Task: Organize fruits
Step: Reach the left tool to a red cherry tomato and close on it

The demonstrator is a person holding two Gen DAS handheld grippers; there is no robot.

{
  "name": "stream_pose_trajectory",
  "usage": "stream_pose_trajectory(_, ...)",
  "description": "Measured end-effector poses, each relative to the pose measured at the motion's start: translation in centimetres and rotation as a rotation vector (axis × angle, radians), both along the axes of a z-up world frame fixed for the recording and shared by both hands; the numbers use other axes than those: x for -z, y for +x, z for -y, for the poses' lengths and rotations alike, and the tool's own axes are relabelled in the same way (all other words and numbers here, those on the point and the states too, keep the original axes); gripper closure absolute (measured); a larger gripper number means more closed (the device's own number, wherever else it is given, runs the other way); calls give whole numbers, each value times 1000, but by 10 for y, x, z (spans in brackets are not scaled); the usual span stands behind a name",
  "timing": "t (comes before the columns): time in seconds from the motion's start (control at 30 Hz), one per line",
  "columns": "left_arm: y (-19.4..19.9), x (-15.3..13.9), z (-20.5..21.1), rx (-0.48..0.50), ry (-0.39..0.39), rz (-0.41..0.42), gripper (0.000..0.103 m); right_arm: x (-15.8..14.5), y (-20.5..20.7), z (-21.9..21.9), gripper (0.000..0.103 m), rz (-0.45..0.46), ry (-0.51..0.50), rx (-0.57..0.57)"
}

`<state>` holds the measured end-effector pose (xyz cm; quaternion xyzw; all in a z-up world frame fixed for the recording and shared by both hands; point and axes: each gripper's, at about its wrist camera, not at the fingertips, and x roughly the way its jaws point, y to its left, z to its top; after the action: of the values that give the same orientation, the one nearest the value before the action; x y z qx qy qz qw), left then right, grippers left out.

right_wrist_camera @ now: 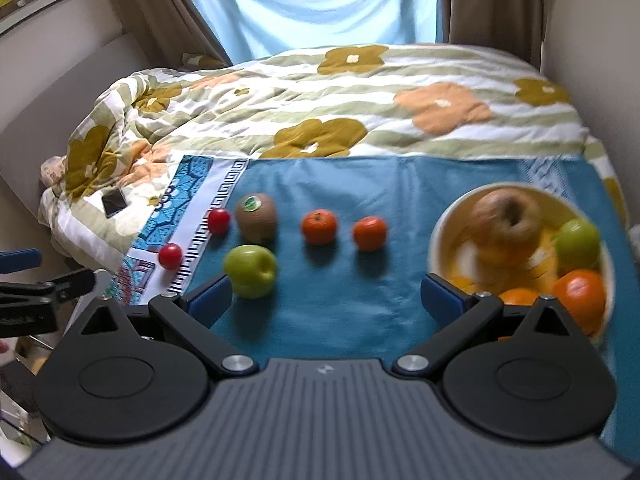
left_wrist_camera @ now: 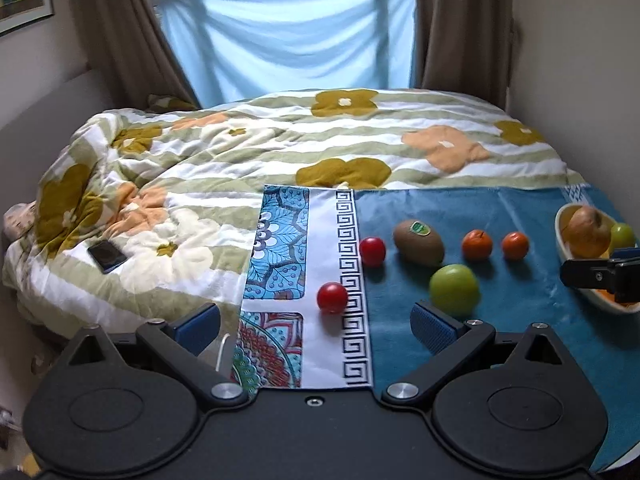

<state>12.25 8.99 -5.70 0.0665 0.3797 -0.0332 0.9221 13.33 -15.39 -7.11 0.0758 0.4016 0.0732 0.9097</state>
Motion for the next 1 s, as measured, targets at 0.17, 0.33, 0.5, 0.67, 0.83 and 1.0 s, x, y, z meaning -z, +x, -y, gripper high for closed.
stream_pose_trajectory(0.17, 23, 18, -13, 97, 12, -11, 1, 14, 8, -19, 0, -13, 55, 60)
stream_pose_trajectory(0.33, 47, 37, -16, 199, 42, -37, 9, 33, 17, -38, 0, -35, 64, 104)
stream_pose_trajectory(0.5, 66, 59, -11, 289, 74, -73, 19, 44, 24, -50, 0, -43, 74, 127)
stream_pose_trajectory(0.67, 82, 80, -2, 361, 113, -102, 36, 54, 33, -59, 0, -55, 65, 143)
stream_pose_trajectory(0.83, 92, 92, 2, 385, 107, -135, 49, 63, 39, -64, 0, -72, 78, 147)
stream_pose_trajectory(1.0, 94, 94, 3, 384, 81, -153, 68, 67, 45, -69, 0, -82, 79, 142)
